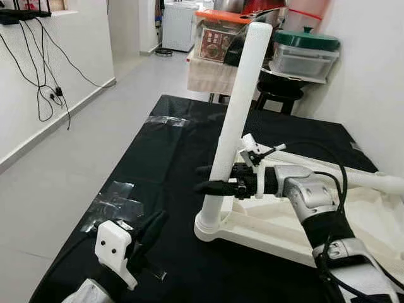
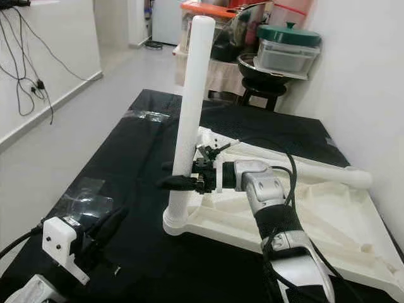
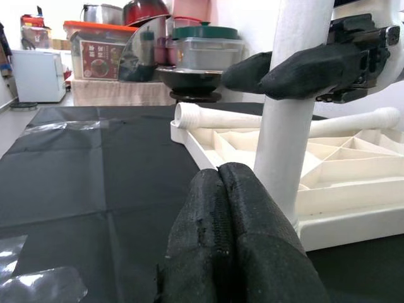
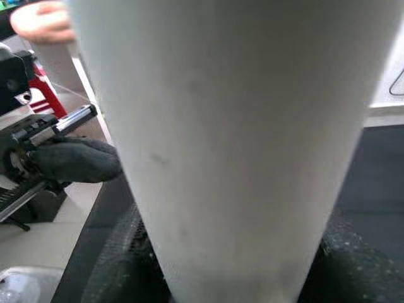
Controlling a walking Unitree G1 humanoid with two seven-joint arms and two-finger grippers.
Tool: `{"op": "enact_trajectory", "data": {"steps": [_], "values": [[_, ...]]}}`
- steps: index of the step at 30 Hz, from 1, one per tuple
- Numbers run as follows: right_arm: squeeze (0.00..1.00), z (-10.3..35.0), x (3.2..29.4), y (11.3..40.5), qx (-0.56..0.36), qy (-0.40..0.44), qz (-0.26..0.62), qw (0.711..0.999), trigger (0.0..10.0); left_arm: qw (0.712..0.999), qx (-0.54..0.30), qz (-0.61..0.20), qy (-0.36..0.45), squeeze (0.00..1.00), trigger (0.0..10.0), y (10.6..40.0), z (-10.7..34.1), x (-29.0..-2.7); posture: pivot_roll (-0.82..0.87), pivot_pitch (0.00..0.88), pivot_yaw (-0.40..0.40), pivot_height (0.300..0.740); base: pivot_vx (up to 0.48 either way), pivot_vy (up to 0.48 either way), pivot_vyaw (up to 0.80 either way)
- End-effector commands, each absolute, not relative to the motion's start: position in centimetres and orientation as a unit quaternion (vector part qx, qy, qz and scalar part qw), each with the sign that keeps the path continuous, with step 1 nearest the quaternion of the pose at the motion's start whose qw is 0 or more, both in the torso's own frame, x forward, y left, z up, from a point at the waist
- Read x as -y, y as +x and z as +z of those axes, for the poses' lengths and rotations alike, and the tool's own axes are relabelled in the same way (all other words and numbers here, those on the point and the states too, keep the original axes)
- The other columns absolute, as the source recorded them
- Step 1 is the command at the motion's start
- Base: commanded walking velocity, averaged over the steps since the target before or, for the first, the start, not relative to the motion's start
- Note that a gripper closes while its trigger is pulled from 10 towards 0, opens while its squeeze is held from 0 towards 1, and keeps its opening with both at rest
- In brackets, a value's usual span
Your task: Building children table
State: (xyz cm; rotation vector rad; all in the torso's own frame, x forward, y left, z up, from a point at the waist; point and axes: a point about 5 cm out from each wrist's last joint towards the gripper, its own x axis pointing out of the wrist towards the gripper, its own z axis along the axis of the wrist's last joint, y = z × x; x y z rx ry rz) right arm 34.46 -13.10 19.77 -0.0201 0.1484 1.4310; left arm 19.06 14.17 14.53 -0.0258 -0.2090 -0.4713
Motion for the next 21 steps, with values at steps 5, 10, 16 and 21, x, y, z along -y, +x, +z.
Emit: {"op": "enact_trajectory", "data": {"steps": [5, 10, 16, 21], "values": [[0.00, 19.4, 14.9, 33.8, -0.062, 0.009, 0.658, 0.750, 0.0, 0.966, 0.103, -0.235, -0.016, 0.00, 10.0, 18.9, 14.5, -13.8, 0.03, 0.000, -0.143, 0.740, 0.000, 0.000, 0.00], [0.00, 17.6, 15.6, 30.8, -0.053, 0.012, 0.588, 0.807, 0.0, 0.966, 0.104, -0.236, -0.017, 0.00, 10.0, 18.7, 14.6, -13.9, 0.00, 0.000, -0.143, 0.740, 0.000, 0.000, 0.00], [0.00, 12.5, 11.4, 27.3, -0.133, -0.025, 0.268, 0.954, 0.0, 0.966, 0.102, -0.238, -0.018, 0.00, 10.0, 18.7, 14.8, -14.4, -0.02, 0.012, -0.107, 0.740, 0.000, 0.000, 0.00], [0.00, 12.7, 11.7, 28.0, -0.120, -0.053, 0.254, 0.958, 0.0, 0.965, 0.099, -0.242, -0.017, 0.00, 10.0, 19.0, 14.7, -14.5, -0.01, 0.000, -0.119, 0.740, 0.000, 0.000, 0.00]]}}
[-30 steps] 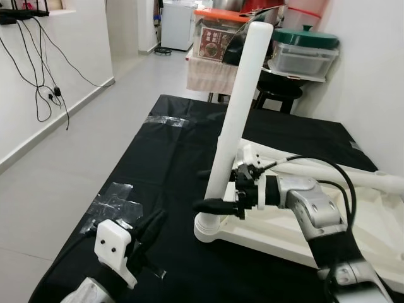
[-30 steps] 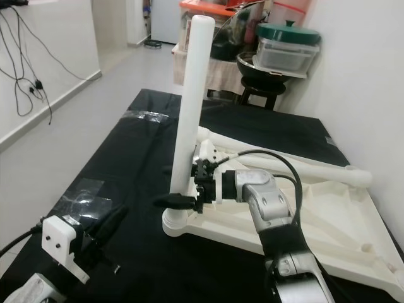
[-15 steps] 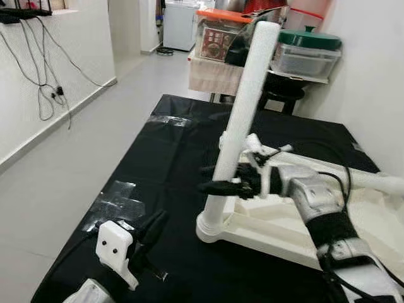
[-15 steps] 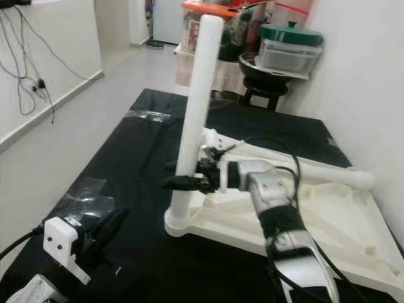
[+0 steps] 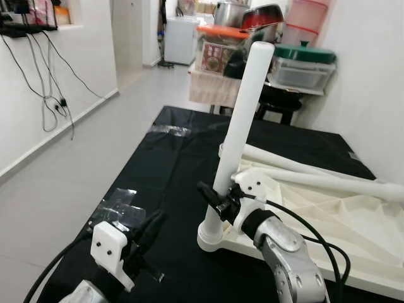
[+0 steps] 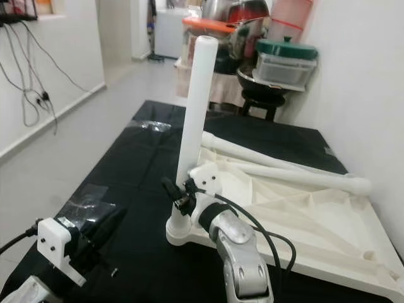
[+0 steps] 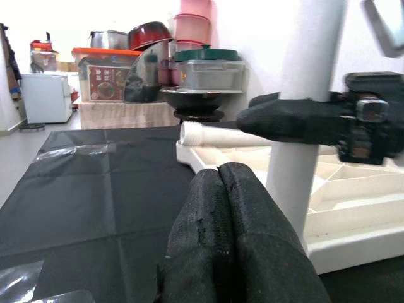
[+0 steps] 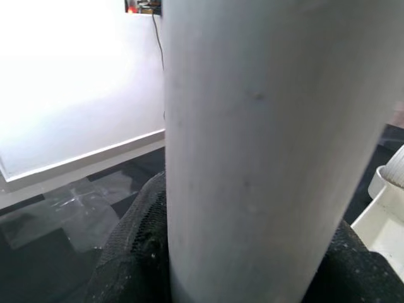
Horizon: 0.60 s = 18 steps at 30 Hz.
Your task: Building children table
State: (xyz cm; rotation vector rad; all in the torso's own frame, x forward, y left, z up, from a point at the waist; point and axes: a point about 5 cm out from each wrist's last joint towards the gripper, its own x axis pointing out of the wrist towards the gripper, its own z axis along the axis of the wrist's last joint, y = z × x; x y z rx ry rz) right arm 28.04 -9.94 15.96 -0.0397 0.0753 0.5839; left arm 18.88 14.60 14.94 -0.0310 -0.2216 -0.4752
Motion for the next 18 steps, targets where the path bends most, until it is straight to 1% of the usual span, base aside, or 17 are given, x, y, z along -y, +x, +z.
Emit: {"op": "enact_trajectory", "data": {"steps": [1, 2, 3, 4, 6, 7, 8, 9, 10, 11, 12, 13, 14, 15, 16, 17, 18], "values": [[0.00, 12.7, 11.7, 28.0, -0.120, -0.053, 0.254, 0.958, 0.0, 0.965, 0.099, -0.242, -0.017, 0.00, 10.0, 19.0, 14.7, -14.5, -0.01, 0.000, -0.119, 0.740, 0.000, 0.000, 0.00], [0.00, 12.5, 11.6, 28.2, -0.127, -0.033, 0.265, 0.955, 0.0, 0.965, 0.099, -0.241, -0.016, 0.00, 10.0, 19.0, 14.6, -14.5, -0.01, 0.000, -0.118, 0.740, 0.000, 0.000, 0.00], [0.00, 12.5, 11.6, 28.2, -0.127, -0.033, 0.265, 0.955, 0.0, 0.965, 0.099, -0.241, -0.016, 0.00, 10.0, 19.0, 14.6, -14.5, -0.01, 0.000, -0.118, 0.740, 0.000, 0.000, 0.00], [0.00, 12.4, 11.4, 28.3, -0.133, -0.022, 0.273, 0.953, 10.0, 0.966, 0.100, -0.237, -0.015, 0.00, 10.0, 19.0, 14.6, -14.5, -0.01, 0.000, -0.118, 0.740, 0.000, 0.000, 0.00], [0.00, 12.6, 10.9, 27.9, -0.136, -0.013, 0.289, 0.947, 10.0, 0.967, 0.101, -0.234, -0.014, 0.00, 10.0, 19.0, 14.6, -14.5, -0.01, 0.000, -0.118, 0.740, 0.000, 0.000, 0.00], [1.00, 12.8, 10.5, 27.7, -0.136, 0.011, 0.317, 0.938, 10.0, 0.967, 0.102, -0.233, -0.014, 0.00, 10.0, 19.0, 14.6, -14.5, -0.01, 0.000, -0.123, 0.740, 0.000, 0.000, 0.00], [1.00, 13.5, 10.1, 27.5, -0.133, 0.024, 0.347, 0.928, 10.0, 0.967, 0.102, -0.233, -0.014, 0.00, 10.0, 19.1, 14.6, -14.5, -0.01, 0.000, -0.124, 0.740, 0.000, 0.000, 0.00], [1.00, 13.5, 10.1, 27.5, -0.133, 0.024, 0.347, 0.928, 10.0, 0.967, 0.102, -0.233, -0.014, 0.00, 10.0, 19.1, 14.6, -14.5, -0.01, 0.000, -0.124, 0.740, 0.000, 0.000, 0.00], [1.00, 14.0, 9.8, 27.3, -0.130, 0.031, 0.367, 0.920, 10.0, 0.967, 0.102, -0.233, -0.014, 0.00, 10.0, 19.1, 14.7, -14.5, -0.01, 0.000, -0.124, 0.740, 0.000, 0.000, 0.00], [1.00, 14.0, 9.8, 27.3, -0.130, 0.031, 0.367, 0.920, 10.0, 0.967, 0.102, -0.233, -0.014, 0.00, 10.0, 19.1, 14.7, -14.5, -0.01, 0.000, -0.124, 0.740, 0.000, 0.000, 0.00], [1.00, 14.9, 9.7, 27.5, -0.111, 0.032, 0.398, 0.910, 10.0, 0.967, 0.102, -0.234, -0.014, 0.00, 10.0, 19.1, 14.7, -14.4, -0.01, 0.000, -0.122, 0.740, 0.000, 0.000, 0.00], [1.00, 14.9, 9.7, 27.5, -0.111, 0.032, 0.398, 0.910, 10.0, 0.967, 0.102, -0.234, -0.014, 0.00, 10.0, 19.1, 14.7, -14.4, -0.01, 0.000, -0.122, 0.740, 0.000, 0.000, 0.00], [0.00, 16.2, 9.8, 27.8, -0.077, 0.025, 0.464, 0.882, 10.0, 0.967, 0.102, -0.235, -0.015, 0.00, 10.0, 19.1, 14.6, -14.3, -0.01, 0.000, -0.124, 0.740, 0.000, 0.000, 0.00], [0.00, 16.2, 9.8, 27.8, -0.077, 0.025, 0.464, 0.882, 10.0, 0.967, 0.102, -0.235, -0.015, 0.00, 10.0, 19.1, 14.6, -14.3, -0.01, 0.000, -0.124, 0.740, 0.000, 0.000, 0.00], [0.00, 17.3, 10.4, 28.1, -0.052, 0.013, 0.533, 0.845, 10.0, 0.966, 0.103, -0.235, -0.015, 0.00, 10.0, 19.2, 14.6, -14.3, 0.00, 0.000, -0.125, 0.740, 0.000, 0.000, 0.00], [0.00, 18.2, 11.0, 28.5, -0.037, 0.004, 0.583, 0.812, 10.0, 0.966, 0.103, -0.235, -0.015, 0.00, 10.0, 19.2, 14.6, -14.2, 0.00, 0.000, -0.125, 0.740, 0.000, 0.000, 0.00], [0.00, 18.7, 11.6, 29.0, -0.032, -0.001, 0.612, 0.790, 10.0, 0.966, 0.103, -0.236, -0.015, 0.00, 10.0, 19.2, 14.6, -14.2, 0.00, 0.000, -0.124, 0.740, 0.000, 0.000, 0.00]]}}
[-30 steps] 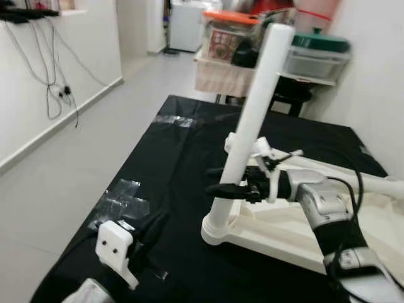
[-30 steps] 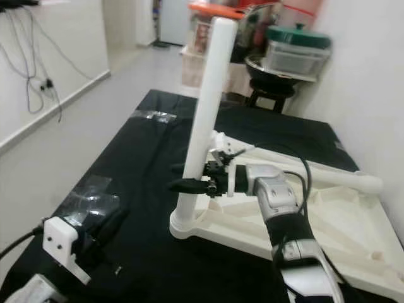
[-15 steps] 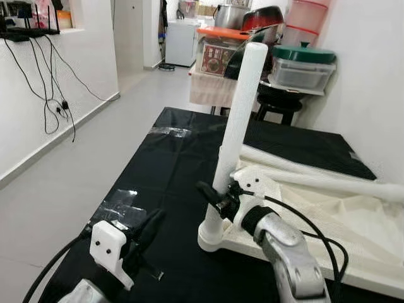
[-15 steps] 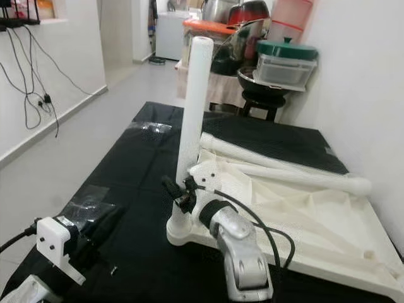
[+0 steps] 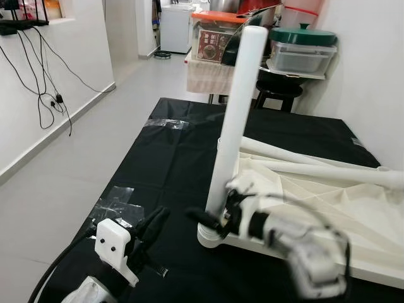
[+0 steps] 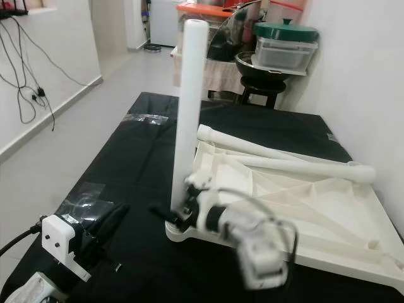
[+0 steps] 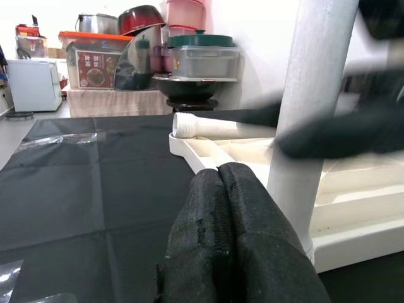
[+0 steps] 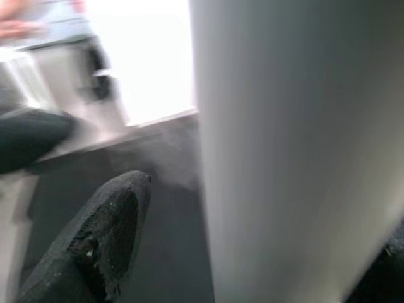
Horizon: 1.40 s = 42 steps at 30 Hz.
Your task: Building children table
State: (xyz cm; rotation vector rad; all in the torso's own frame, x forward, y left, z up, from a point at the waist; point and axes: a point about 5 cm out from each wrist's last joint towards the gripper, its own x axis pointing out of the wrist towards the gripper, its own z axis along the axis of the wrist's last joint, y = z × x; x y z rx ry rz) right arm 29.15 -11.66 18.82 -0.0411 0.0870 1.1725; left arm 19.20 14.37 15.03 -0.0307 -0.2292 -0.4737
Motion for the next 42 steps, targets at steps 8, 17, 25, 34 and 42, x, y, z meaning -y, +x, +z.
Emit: {"op": "enact_trajectory", "data": {"steps": [8, 17, 25, 34, 42], "values": [[0.00, 20.0, 13.1, 32.7, -0.043, -0.019, 0.640, 0.767, 10.0, 0.966, 0.103, -0.235, -0.014, 0.00, 10.0, 19.3, 14.5, -14.1, 0.01, 0.000, -0.128, 0.740, 0.000, 0.000, 0.00], [0.00, 20.9, 13.4, 35.4, -0.059, 0.018, 0.658, 0.750, 0.0, 0.967, 0.104, -0.234, -0.014, 0.00, 10.0, 19.3, 14.4, -13.8, 0.03, 0.000, -0.139, 0.740, 0.000, 0.000, 0.00], [0.00, 20.6, 14.8, 35.3, -0.044, 0.023, 0.646, 0.762, 0.0, 0.966, 0.105, -0.235, -0.016, 0.00, 10.0, 19.2, 14.5, -13.7, 0.01, 0.000, -0.135, 0.740, 0.000, 0.000, 0.00], [0.00, 16.0, 15.9, 32.9, -0.033, 0.092, 0.311, 0.946, 0.0, 0.966, 0.104, -0.236, -0.018, 0.00, 10.0, 18.8, 14.5, -13.9, -0.01, 0.000, -0.141, 0.740, 0.000, 0.000, 0.00], [0.00, 12.9, 9.1, 27.5, -0.080, 0.038, 0.361, 0.928, 0.0, 0.966, 0.101, -0.239, -0.019, 0.00, 10.0, 19.1, 14.4, -14.2, -0.02, 0.000, -0.125, 0.740, 0.000, 0.000, 0.00]]}}
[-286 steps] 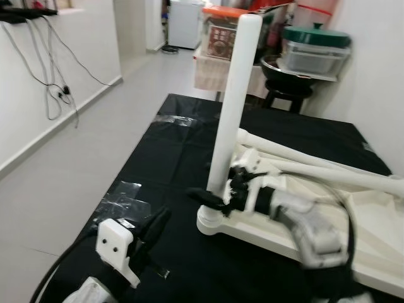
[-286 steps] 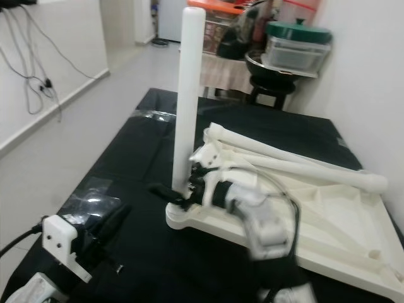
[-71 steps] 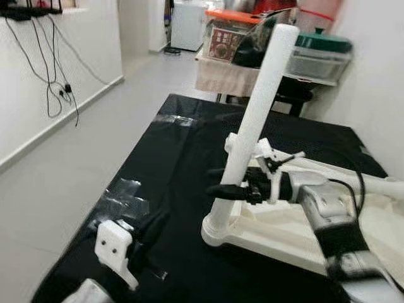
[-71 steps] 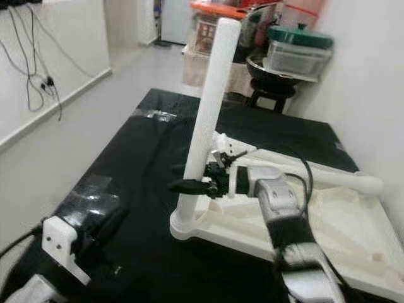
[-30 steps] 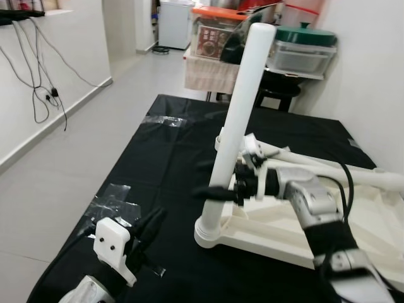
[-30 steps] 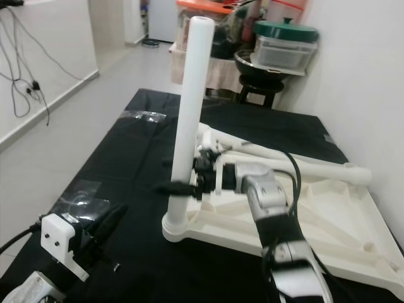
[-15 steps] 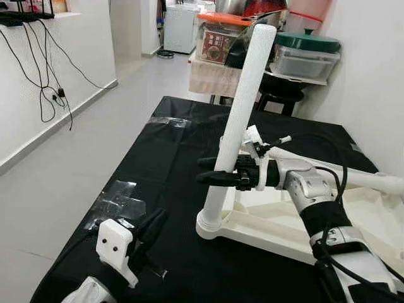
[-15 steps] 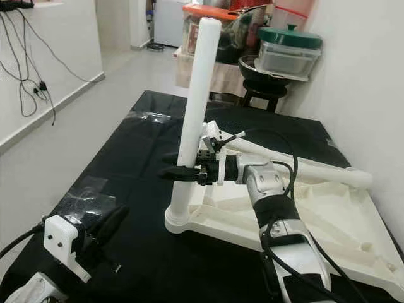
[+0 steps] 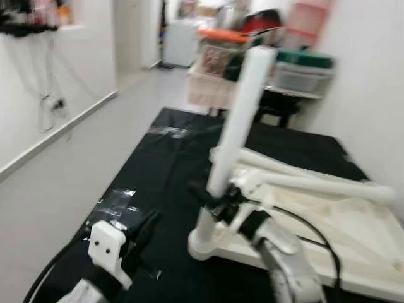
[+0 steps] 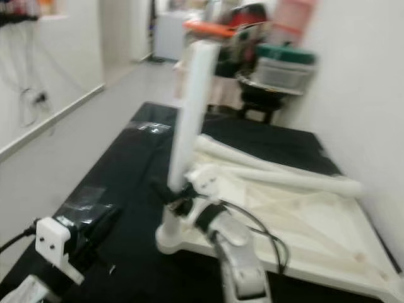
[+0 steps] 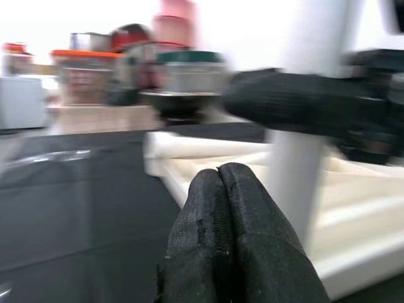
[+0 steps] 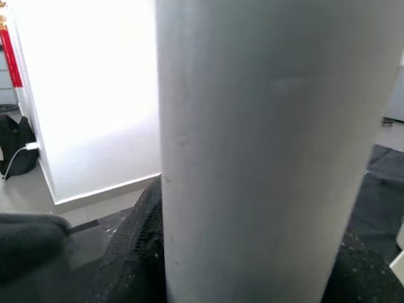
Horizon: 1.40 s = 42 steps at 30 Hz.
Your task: Building children table
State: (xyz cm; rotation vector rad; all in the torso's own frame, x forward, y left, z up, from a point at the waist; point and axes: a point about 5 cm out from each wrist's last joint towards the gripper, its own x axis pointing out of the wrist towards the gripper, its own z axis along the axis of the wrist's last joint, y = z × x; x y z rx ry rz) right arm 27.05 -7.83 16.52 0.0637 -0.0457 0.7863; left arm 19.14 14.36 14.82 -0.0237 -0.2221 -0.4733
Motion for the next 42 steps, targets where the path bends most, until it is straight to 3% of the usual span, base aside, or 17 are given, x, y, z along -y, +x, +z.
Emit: {"op": "enact_trajectory", "data": {"steps": [1, 4, 5, 7, 8, 9, 16, 17, 18, 19, 21, 23, 29, 30, 32, 33, 42], "values": [[0.00, 12.7, 9.2, 27.8, -0.085, 0.059, 0.363, 0.926, 0.0, 0.965, 0.100, -0.241, -0.019, 0.00, 10.0, 19.2, 14.4, -14.2, -0.02, 0.000, -0.130, 0.740, 0.000, 0.000, 0.00], [0.00, 12.5, 9.0, 27.6, -0.093, 0.061, 0.379, 0.919, 0.0, 0.967, 0.102, -0.235, -0.018, 0.00, 10.0, 19.2, 14.4, -14.2, -0.02, 0.000, -0.128, 0.740, 0.000, 0.000, 0.00], [0.00, 12.6, 9.2, 27.7, -0.090, 0.062, 0.372, 0.922, 10.0, 0.967, 0.104, -0.231, -0.018, 0.00, 10.0, 19.3, 14.4, -14.2, -0.02, 0.000, -0.128, 0.740, 0.000, 0.000, 0.00], [0.00, 12.9, 9.4, 27.5, -0.093, 0.083, 0.364, 0.923, 10.0, 0.967, 0.105, -0.230, -0.018, 0.00, 10.0, 19.3, 14.4, -14.2, -0.02, 0.000, -0.129, 0.740, 0.000, 0.000, 0.00], [0.39, 13.3, 9.5, 27.4, -0.093, 0.097, 0.369, 0.920, 10.0, 0.967, 0.106, -0.229, -0.018, 0.00, 10.0, 19.3, 14.4, -14.2, -0.02, 0.000, -0.130, 0.740, 0.000, 0.000, 0.00], [1.00, 13.9, 9.5, 27.2, -0.092, 0.108, 0.379, 0.914, 10.0, 0.967, 0.106, -0.230, -0.018, 0.00, 10.0, 19.4, 14.4, -14.2, -0.02, 0.000, -0.128, 0.740, 0.000, 0.000, 0.00], [1.00, 16.5, 11.5, 29.0, -0.051, 0.025, 0.480, 0.875, 10.0, 0.966, 0.105, -0.235, -0.019, 0.00, 10.0, 19.5, 14.4, -14.0, -0.01, 0.000, -0.131, 0.740, 0.000, 0.000, 0.00], [0.49, 17.3, 12.5, 29.8, -0.046, 0.003, 0.519, 0.853, 10.0, 0.966, 0.105, -0.236, -0.019, 0.00, 10.0, 19.5, 14.4, -13.9, 0.00, 0.000, -0.139, 0.740, 0.000, 0.000, 0.00], [0.49, 17.3, 12.5, 29.8, -0.046, 0.003, 0.519, 0.853, 10.0, 0.966, 0.105, -0.236, -0.019, 0.00, 10.0, 19.5, 14.4, -13.9, 0.00, 0.000, -0.139, 0.740, 0.000, 0.000, 0.00], [0.00, 18.1, 13.3, 30.7, -0.040, -0.015, 0.550, 0.834, 10.0, 0.966, 0.106, -0.235, -0.019, 0.00, 10.0, 19.5, 14.4, -13.9, 0.00, 0.000, -0.141, 0.740, 0.000, 0.000, 0.00], [0.00, 19.7, 14.2, 31.9, -0.038, -0.023, 0.605, 0.795, 10.0, 0.967, 0.108, -0.232, -0.019, 0.00, 10.0, 19.5, 14.4, -13.8, 0.01, 0.000, -0.143, 0.740, 0.000, 0.000, 0.00], [0.00, 20.2, 14.3, 32.3, -0.043, -0.021, 0.627, 0.778, 10.0, 0.967, 0.108, -0.231, -0.019, 0.00, 10.0, 19.5, 14.4, -13.8, 0.01, 0.000, -0.148, 0.740, 0.000, 0.000, 0.00], [0.00, 20.9, 14.0, 34.0, -0.058, -0.008, 0.648, 0.760, 10.0, 0.967, 0.109, -0.230, -0.018, 0.00, 10.0, 19.5, 14.4, -13.7, 0.03, 0.000, -0.152, 0.740, 0.000, 0.000, 0.00], [0.00, 20.9, 13.9, 34.5, -0.062, -0.001, 0.650, 0.757, 4.9, 0.967, 0.109, -0.230, -0.017, 0.00, 10.0, 19.5, 14.4, -13.7, 0.03, 0.000, -0.152, 0.740, 0.000, 0.000, 0.00], [0.00, 20.9, 13.9, 34.5, -0.062, -0.001, 0.650, 0.757, 4.9, 0.967, 0.109, -0.230, -0.017, 0.00, 10.0, 19.5, 14.4, -13.7, 0.03, 0.000, -0.152, 0.740, 0.000, 0.000, 0.00], [0.00, 20.9, 13.9, 35.0, -0.065, 0.003, 0.655, 0.753, 0.0, 0.967, 0.109, -0.230, -0.017, 0.00, 10.0, 19.5, 14.4, -13.7, 0.04, 0.000, -0.154, 0.740, 0.000, 0.000, 0.00], [0.00, 20.0, 15.2, 34.9, -0.070, 0.023, 0.661, 0.747, 0.0, 0.967, 0.108, -0.230, -0.017, 0.00, 10.0, 19.4, 14.5, -13.7, 0.03, 0.000, -0.148, 0.740, 0.000, 0.000, 0.00]]}}
